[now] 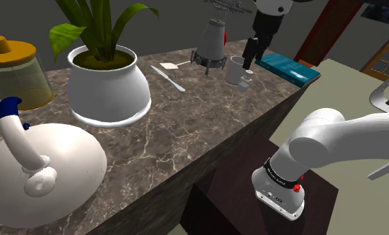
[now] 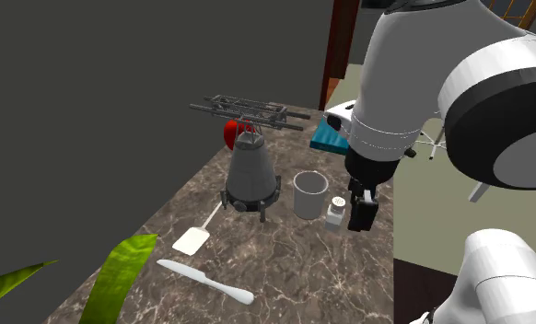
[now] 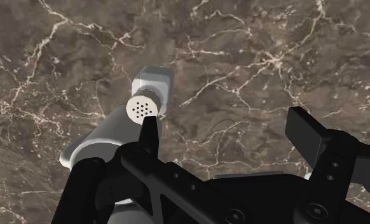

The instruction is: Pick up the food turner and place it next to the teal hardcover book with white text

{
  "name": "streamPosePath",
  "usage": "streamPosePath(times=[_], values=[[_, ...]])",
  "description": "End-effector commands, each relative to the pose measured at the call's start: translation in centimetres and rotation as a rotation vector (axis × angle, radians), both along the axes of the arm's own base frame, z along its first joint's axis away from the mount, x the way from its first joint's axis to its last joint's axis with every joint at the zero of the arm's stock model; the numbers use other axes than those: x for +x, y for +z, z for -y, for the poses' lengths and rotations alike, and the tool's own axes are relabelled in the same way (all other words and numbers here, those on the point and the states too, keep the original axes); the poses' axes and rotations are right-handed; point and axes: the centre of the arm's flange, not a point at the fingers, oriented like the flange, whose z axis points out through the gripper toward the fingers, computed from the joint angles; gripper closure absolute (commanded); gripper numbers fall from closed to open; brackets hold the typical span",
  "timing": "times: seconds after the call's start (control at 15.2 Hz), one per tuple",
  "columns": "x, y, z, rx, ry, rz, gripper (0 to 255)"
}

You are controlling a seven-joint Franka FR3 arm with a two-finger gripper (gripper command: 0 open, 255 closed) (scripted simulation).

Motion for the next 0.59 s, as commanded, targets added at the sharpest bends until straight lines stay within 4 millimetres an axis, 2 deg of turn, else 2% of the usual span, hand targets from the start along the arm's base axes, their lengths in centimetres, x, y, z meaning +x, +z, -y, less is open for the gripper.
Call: streamPosePath(times=[0.0, 0.26, 0.53], values=[[0.0, 0.0, 0.0, 0.000, 0.000, 0.000, 0], [4.3, -1.2, 2.9, 0.008, 0.192, -0.018, 0], [9.0, -2.5, 4.8, 0.016, 0.385, -0.035, 0]])
